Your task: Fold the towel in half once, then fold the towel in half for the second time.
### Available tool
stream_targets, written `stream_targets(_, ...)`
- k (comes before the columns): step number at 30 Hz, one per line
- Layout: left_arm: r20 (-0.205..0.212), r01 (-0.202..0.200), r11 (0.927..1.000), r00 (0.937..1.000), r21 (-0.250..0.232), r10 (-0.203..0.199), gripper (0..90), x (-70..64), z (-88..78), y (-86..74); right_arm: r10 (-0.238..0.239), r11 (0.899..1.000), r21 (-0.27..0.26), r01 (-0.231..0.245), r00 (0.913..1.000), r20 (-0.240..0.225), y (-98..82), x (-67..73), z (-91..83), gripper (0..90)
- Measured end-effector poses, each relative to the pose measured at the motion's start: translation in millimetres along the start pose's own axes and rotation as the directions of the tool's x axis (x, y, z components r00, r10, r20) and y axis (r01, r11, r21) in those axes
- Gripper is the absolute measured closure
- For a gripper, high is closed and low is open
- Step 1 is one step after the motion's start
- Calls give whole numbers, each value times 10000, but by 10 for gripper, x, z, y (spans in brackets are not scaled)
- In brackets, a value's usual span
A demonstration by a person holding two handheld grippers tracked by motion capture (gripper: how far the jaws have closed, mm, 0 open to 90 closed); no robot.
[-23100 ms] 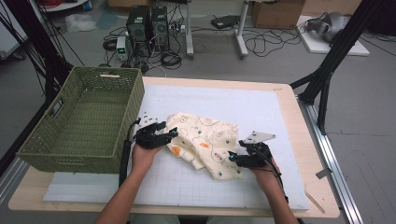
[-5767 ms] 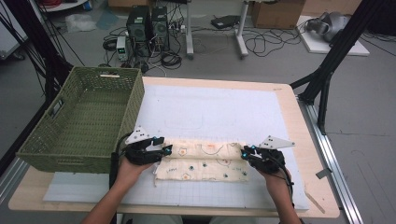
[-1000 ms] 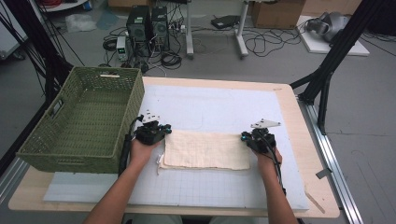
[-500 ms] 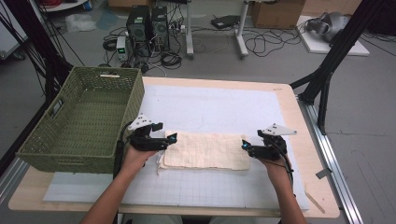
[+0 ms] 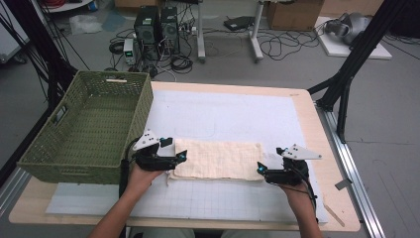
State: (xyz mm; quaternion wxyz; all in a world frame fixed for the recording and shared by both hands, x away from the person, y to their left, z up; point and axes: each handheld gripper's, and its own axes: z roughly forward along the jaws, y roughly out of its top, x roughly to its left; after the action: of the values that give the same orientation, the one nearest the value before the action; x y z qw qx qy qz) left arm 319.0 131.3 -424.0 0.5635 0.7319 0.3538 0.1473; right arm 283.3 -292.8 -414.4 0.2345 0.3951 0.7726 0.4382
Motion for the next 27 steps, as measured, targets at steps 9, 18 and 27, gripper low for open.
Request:
stream_targets(9,-123,53,9999,9999,112,-52,211,35,-1,-16,-40,10000,67,40,10000,-9,7,24,14,112)
stream_targets(18,-222,116,9997,9997,236,-111,213,41,10,-28,253,9996,-115,-251,9995,187,-14,-40,-42,112)
stream_targets(27,-305,186,9995,9994,237,-178,214,69,22,-35,298,9996,-37,-297,9992,250,-26,-65,-18,112)
